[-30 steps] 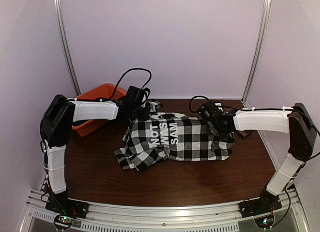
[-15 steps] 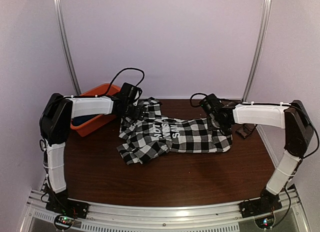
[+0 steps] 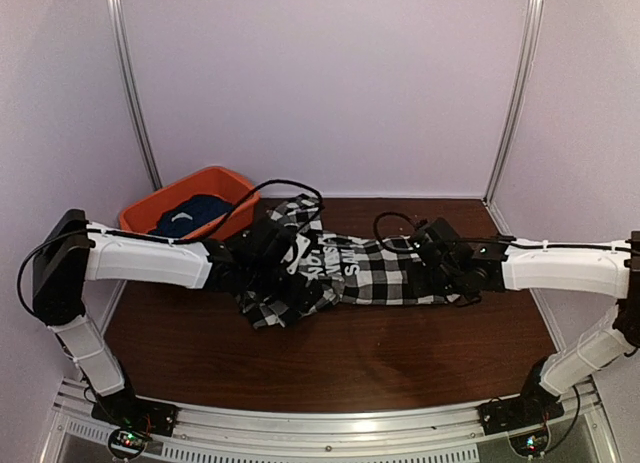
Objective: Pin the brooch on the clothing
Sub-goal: Move the clothing with brooches to the center of the board, then smooth out the clothing with brooches at the center of the board.
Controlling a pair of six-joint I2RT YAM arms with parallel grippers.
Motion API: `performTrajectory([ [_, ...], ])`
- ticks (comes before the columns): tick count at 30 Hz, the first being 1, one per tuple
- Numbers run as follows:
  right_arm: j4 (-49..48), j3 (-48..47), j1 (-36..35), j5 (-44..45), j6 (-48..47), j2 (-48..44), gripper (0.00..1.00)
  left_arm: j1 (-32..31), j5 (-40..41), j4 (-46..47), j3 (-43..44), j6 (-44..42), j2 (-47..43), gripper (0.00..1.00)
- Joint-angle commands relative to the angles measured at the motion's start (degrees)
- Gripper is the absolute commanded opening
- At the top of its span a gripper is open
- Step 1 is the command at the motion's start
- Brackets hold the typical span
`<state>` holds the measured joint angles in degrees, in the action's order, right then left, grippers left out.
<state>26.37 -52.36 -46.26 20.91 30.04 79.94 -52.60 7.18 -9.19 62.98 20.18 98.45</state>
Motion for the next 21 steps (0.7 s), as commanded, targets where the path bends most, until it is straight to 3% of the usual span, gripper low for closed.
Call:
performTrajectory([
  [1, -2.69, 3.91, 0.55, -1.01, 5.08, -0.78, 0.6, 0.19, -2.84, 5.12, -9.59, 10.35, -6.81, 0.98],
  [10, -6.22, 9.03, 3.61, -0.39, 11.6, -2.84, 0.61, -0.1, -5.39, 14.56, -24.31, 20.84, -18.73, 0.98],
  [21, -9.46, 14.43, 11.24, 1.83, 15.68, -7.43, 0.62, -0.05, -9.82, 31.89, -32.75, 34.99, -16.14, 0.97],
])
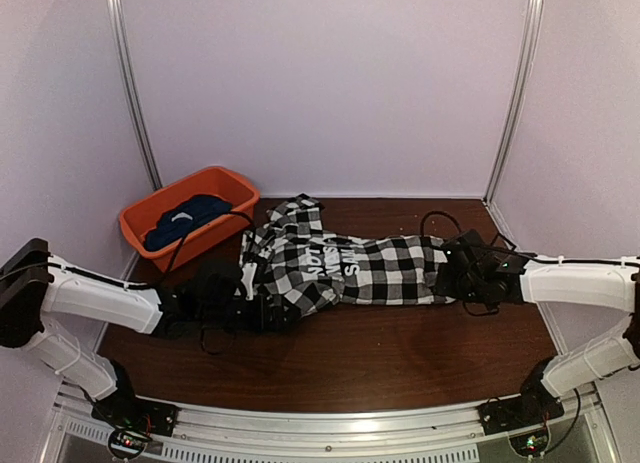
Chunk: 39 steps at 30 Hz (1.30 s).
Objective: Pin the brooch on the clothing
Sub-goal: Smooth out the clothing with brooches at the center of the board.
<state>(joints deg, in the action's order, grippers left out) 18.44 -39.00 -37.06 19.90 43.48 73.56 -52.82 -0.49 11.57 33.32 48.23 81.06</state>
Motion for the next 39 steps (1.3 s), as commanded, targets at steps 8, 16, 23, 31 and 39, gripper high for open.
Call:
performTrajectory([
  [8, -6.61, 5.54, 8.67, -0.35, 3.67, 0.66, 0.63, 0.36, -3.44, 16.81, -4.18, 10.0, 5.11, 0.94],
  [16, -8.39, 4.92, 9.96, -2.66, 2.66, 4.08, 0.62, 1.34, -1.6, 17.84, -4.84, 11.2, 6.27, 0.92],
  [23, -6.67, 4.32, 10.22, -2.6, 2.48, 3.58, 0.62, 1.93, -4.46, 18.21, -5.65, 13.6, 6.64, 0.89],
  [31, -7.26, 4.49, 10.34, -3.17, 2.42, 4.75, 0.63, 1.93, -2.99, 19.66, -8.36, 15.62, 4.43, 0.91],
  [39, -7.8, 4.33, 10.6, -3.22, 2.36, 5.33, 0.63, 1.75, -1.73, 19.15, -9.14, 17.25, 3.76, 0.9],
])
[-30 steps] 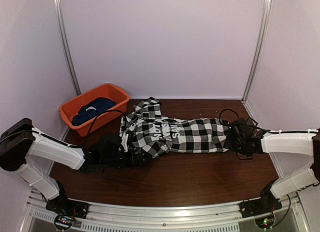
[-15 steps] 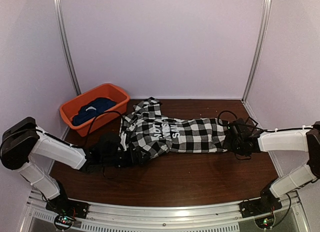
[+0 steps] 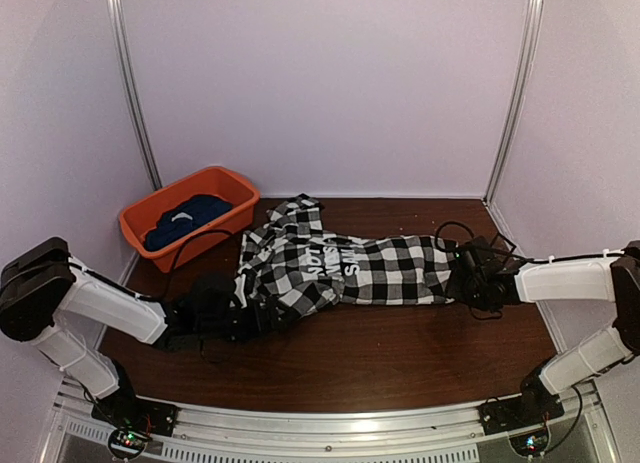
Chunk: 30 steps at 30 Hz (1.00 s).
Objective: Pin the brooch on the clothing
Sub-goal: Smooth out the clothing with brooches at the center of the board.
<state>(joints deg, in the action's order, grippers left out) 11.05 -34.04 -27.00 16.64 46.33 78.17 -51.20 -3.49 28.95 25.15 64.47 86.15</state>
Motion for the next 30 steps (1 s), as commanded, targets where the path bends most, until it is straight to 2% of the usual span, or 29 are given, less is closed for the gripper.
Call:
performTrajectory([
  [1, -0.41, -0.71, 0.59, 0.05, -0.53, 0.94, 0.63, 0.18, 1.48, 1.73, -0.91, 0.97, -1.15, 0.9],
  [14, -0.04, -0.84, 1.02, 0.06, -0.89, 1.34, 0.63, 0.14, -0.49, 2.75, -2.11, 4.13, 1.09, 0.85],
  [17, -0.01, -1.58, 1.29, -0.29, -0.96, 2.65, 0.63, 0.14, -0.46, 3.79, -0.99, 4.3, 2.61, 0.82],
  [21, -1.22, -1.26, 1.62, -1.02, -1.15, 3.52, 0.63, 0.14, -0.45, 6.98, -0.87, 5.0, 5.14, 0.71],
  [23, -1.51, -1.06, 1.78, -1.96, -1.15, 3.52, 0.63, 0.14, -0.79, 8.1, -0.97, 5.48, 6.34, 0.61],
  [30, -1.41, -0.44, 1.82, -3.12, -1.97, 1.83, 0.63, 0.14, -0.34, 8.59, -1.01, 5.77, 7.78, 0.37],
])
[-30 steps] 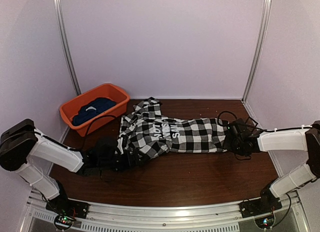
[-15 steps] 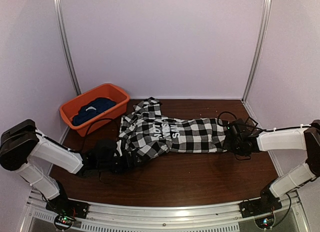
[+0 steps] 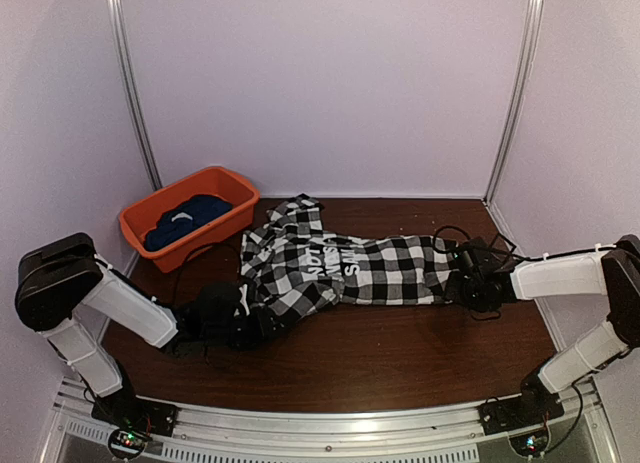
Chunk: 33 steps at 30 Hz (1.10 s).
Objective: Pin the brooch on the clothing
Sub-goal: Smooth out the clothing with brooches at the center of the board.
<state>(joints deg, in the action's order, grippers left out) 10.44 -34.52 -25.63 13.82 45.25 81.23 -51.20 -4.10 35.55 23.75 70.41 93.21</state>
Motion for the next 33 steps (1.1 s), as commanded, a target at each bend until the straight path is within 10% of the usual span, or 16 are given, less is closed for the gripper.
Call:
performTrajectory([
  [1, -1.22, 0.63, 0.47, -0.54, -0.95, -1.33, 0.63, 0.14, 0.31, 1.9, 0.34, -0.33, 0.71, 0.34],
  [10, -3.83, 1.99, 1.35, -0.97, -1.5, -0.65, 0.63, 0.14, 1.32, 1.46, 0.05, -0.25, -0.17, 0.01],
  [23, -4.93, -0.87, 3.82, -3.38, -0.5, 4.8, 0.58, 0.47, 7.0, -7.31, -0.84, -4.0, -10.45, 0.0],
  [33, -4.74, -0.92, 4.01, -4.44, 0.0, 4.5, 0.07, 4.71, 7.85, -13.79, -4.43, -5.99, -17.3, 0.0],
])
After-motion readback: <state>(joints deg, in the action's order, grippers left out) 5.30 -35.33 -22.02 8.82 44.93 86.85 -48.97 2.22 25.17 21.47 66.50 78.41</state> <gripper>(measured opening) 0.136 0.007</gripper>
